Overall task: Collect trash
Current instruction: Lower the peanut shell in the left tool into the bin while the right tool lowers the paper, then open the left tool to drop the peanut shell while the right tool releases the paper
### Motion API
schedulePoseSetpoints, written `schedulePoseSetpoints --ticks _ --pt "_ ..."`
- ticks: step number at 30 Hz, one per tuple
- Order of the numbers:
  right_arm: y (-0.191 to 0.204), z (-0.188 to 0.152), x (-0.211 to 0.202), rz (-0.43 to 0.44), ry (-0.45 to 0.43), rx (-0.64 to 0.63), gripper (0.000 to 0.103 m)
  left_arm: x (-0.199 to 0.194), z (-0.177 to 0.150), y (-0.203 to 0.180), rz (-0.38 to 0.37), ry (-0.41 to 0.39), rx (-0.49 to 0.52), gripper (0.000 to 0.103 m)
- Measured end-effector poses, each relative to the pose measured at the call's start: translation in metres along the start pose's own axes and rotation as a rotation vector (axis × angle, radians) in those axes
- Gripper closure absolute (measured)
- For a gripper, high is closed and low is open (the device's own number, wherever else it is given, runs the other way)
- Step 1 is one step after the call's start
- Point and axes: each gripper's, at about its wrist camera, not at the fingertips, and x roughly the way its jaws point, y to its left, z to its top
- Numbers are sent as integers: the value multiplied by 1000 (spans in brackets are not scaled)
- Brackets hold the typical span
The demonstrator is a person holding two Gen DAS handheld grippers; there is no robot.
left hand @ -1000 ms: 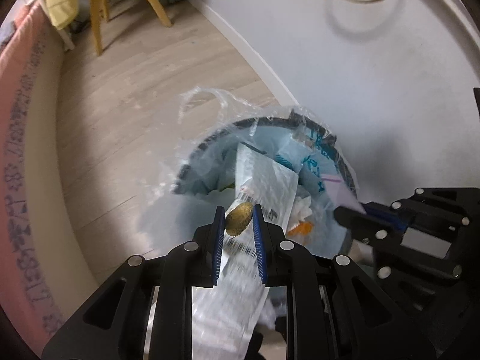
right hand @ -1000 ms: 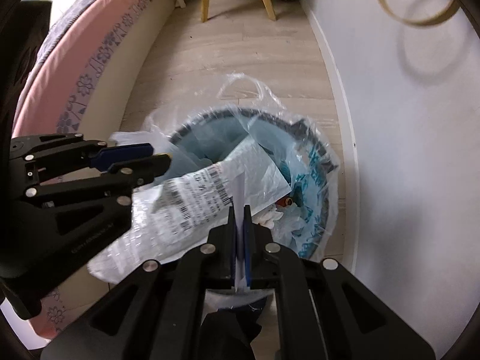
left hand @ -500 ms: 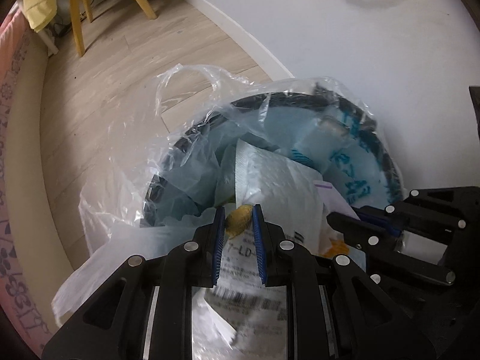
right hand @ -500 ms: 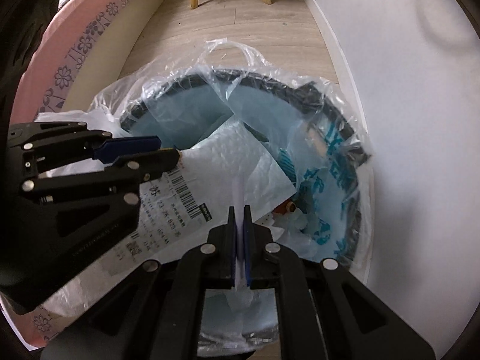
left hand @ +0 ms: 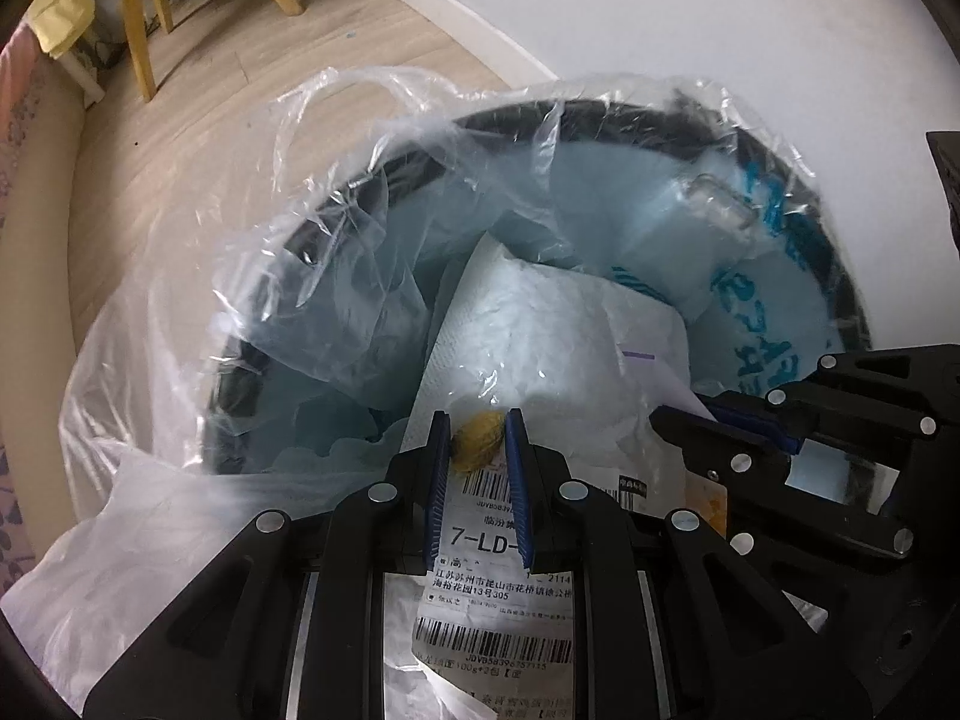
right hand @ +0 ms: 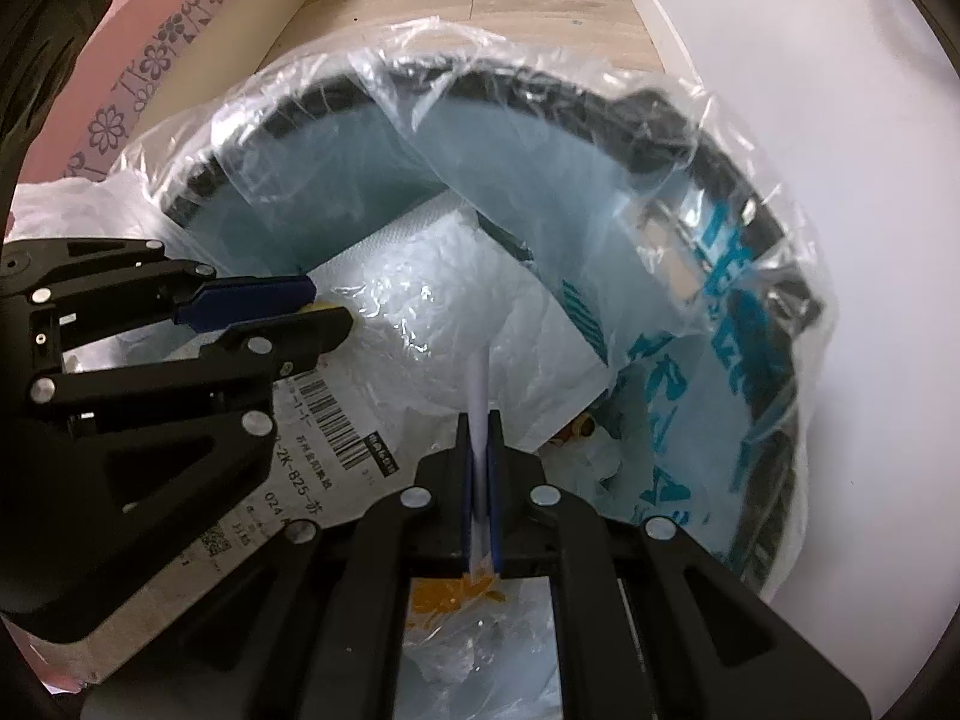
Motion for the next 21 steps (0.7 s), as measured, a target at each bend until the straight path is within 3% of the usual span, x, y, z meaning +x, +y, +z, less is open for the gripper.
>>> schedulePoseSetpoints --ticks 10,14,18,21 --pt "7 5 -2 7 1 -36 97 -1 7 0 -9 10 -22 84" --pt "12 9 -8 -28 -19 -66 96 -10 12 5 -1 -8 -46 53" --pt "13 13 -18 -51 -33 -88 80 -22 14 5 9 -26 -39 43" --pt "10 13 -26 -45 -44 -94 60 -31 16 6 14 -35 -26 37"
